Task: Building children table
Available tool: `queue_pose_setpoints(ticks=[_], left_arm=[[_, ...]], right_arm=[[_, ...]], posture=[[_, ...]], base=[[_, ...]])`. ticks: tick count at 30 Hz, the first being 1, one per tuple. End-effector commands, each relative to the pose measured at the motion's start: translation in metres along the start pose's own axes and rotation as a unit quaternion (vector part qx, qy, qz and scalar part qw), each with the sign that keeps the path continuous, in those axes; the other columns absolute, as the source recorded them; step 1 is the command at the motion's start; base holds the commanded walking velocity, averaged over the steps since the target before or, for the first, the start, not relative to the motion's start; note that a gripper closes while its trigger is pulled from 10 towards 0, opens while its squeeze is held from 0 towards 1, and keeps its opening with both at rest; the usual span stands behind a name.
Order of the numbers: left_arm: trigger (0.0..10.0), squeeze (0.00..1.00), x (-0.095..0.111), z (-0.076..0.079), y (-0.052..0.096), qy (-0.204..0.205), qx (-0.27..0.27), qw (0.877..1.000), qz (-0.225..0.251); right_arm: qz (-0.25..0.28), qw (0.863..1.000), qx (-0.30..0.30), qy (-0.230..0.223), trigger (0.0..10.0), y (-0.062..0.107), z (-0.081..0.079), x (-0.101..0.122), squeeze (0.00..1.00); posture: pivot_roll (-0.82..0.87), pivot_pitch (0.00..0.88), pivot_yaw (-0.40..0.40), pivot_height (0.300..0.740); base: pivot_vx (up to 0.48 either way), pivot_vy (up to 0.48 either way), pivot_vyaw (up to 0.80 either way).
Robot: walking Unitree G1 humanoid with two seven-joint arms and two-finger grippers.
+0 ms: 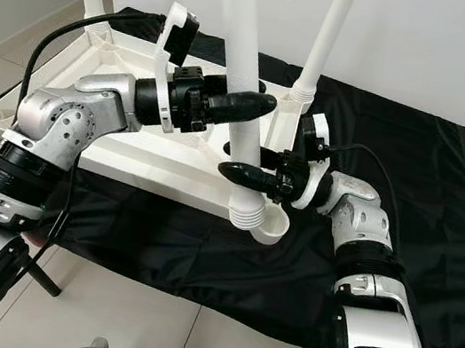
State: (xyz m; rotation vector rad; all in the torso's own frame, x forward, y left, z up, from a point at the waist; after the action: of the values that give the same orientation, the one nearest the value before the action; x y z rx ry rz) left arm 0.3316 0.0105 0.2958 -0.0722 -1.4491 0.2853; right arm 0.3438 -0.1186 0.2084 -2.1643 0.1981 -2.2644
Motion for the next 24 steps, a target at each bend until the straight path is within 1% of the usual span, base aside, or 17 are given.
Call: queue_pose_setpoints(ticks=[1, 6, 11, 12, 13, 14, 15, 20, 22, 24], left_arm=[[0.0, 0.00, 0.010, 0.030, -0.001, -0.012, -0.149, 0.989, 0.008], [0.0, 0.00, 0.015, 0.030, 0.001, -0.010, -0.151, 0.988, 0.016], [0.0, 0.00, 0.015, 0.031, 0.002, -0.013, -0.153, 0.988, 0.015], [0.6, 0.00, 0.014, 0.032, 0.001, -0.027, -0.153, 0.988, 0.009], [0.6, 0.00, 0.014, 0.032, 0.001, -0.027, -0.153, 0.988, 0.009], [0.6, 0.00, 0.013, 0.032, 0.001, -0.037, -0.153, 0.988, 0.004], [10.0, 0.00, 0.011, 0.032, 0.001, -0.039, -0.152, 0.988, -0.001], [10.0, 0.00, 0.009, 0.031, 0.000, -0.039, -0.147, 0.988, -0.006], [10.0, 0.00, 0.009, 0.028, 0.000, -0.045, -0.139, 0.989, -0.008], [10.0, 0.00, 0.009, 0.022, 0.000, -0.054, -0.116, 0.992, -0.013]], right_arm=[[-0.003, 1.000, 0.004, 0.009, 10.0, -0.003, 0.001, 0.004, 0.00], [-0.004, 1.000, 0.000, 0.012, 10.0, -0.003, 0.002, 0.005, 0.00], [-0.003, 1.000, -0.002, 0.012, 10.0, -0.003, 0.002, 0.005, 0.00], [-0.004, 1.000, -0.002, 0.008, 10.0, -0.003, 0.003, 0.005, 0.00], [-0.004, 1.000, -0.002, 0.008, 10.0, -0.003, 0.003, 0.005, 0.00], [-0.004, 1.000, -0.002, 0.005, 10.0, -0.002, 0.003, 0.004, 0.00], [-0.002, 1.000, -0.008, 0.003, 10.0, -0.003, 0.005, 0.005, 1.00], [0.001, 1.000, -0.021, 0.008, 10.0, -0.003, 0.008, 0.008, 1.00], [0.000, 1.000, -0.028, 0.013, 10.0, -0.003, 0.010, 0.009, 1.00], [0.000, 0.998, -0.049, 0.028, 10.0, -0.004, 0.015, 0.011, 1.00]], posture=[[0.00, 0.000, -0.035, 0.740], [0.00, 0.000, -0.032, 0.740], [0.00, 0.000, -0.031, 0.740], [0.00, 0.000, -0.031, 0.740], [0.00, 0.000, -0.031, 0.740], [0.00, 0.000, -0.031, 0.740], [0.00, 0.000, -0.031, 0.740], [0.00, 0.000, -0.031, 0.740], [0.00, 0.000, -0.032, 0.740], [0.00, 0.000, -0.033, 0.740]], base=[[0.000, 0.000, 0.00], [0.000, 0.000, 0.00], [0.000, 0.000, 0.00], [0.000, 0.000, 0.00], [0.000, 0.000, 0.00], [0.000, 0.000, 0.00], [0.000, 0.000, 0.00], [0.000, 0.000, 0.00], [0.000, 0.000, 0.00], [0.000, 0.000, 0.00]])
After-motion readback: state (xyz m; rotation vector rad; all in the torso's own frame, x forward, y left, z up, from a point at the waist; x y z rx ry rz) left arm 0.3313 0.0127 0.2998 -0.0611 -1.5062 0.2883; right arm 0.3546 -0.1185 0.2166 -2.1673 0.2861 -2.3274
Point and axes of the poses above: a point about 5 cm out from each wrist's last joint towards the gripper, its own y axis pointing back from the gripper into the wrist, its own x axis along the axis of the wrist's last joint, z = x × y, the point moved 4 cm from there along -y, pointing out of the wrist towards the gripper, and after that the axes turned 2 degrees about y, right-handed, at the moved point
